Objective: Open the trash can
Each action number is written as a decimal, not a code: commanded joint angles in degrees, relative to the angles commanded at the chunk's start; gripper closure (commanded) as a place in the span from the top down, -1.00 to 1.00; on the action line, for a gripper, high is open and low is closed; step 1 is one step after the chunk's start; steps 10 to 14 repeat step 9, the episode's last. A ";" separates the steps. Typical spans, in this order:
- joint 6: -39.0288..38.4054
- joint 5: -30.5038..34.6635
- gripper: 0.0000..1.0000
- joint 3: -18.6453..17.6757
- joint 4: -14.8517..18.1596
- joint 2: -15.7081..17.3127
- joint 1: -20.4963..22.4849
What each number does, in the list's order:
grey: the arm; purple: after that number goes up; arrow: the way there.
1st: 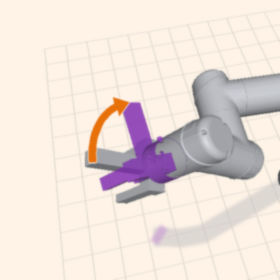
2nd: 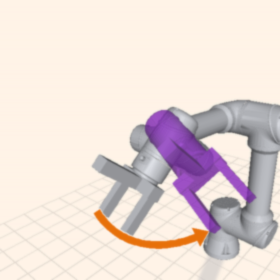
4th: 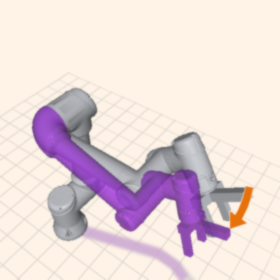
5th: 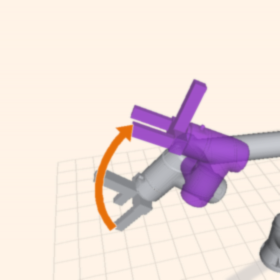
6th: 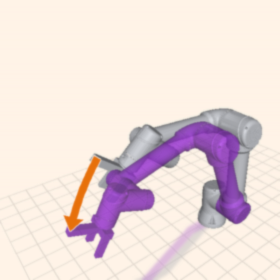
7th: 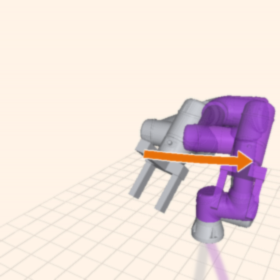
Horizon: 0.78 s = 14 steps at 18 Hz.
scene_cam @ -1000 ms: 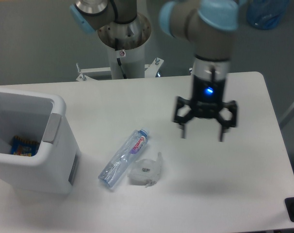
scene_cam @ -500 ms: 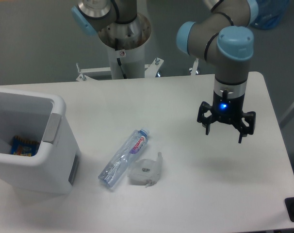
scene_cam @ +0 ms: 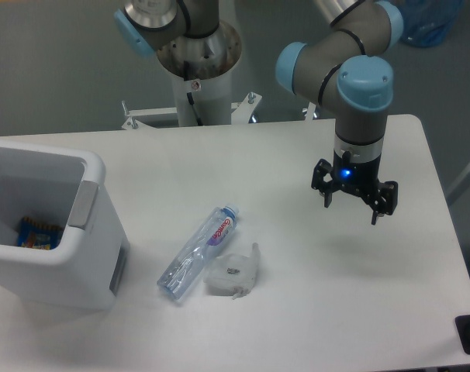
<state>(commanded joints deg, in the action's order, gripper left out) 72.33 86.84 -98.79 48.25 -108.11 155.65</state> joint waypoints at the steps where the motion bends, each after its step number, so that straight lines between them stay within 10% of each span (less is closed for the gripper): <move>1: 0.00 -0.09 1.00 0.00 0.00 0.00 0.00; 14: -0.09 0.00 1.00 -0.44 -0.09 0.00 -0.09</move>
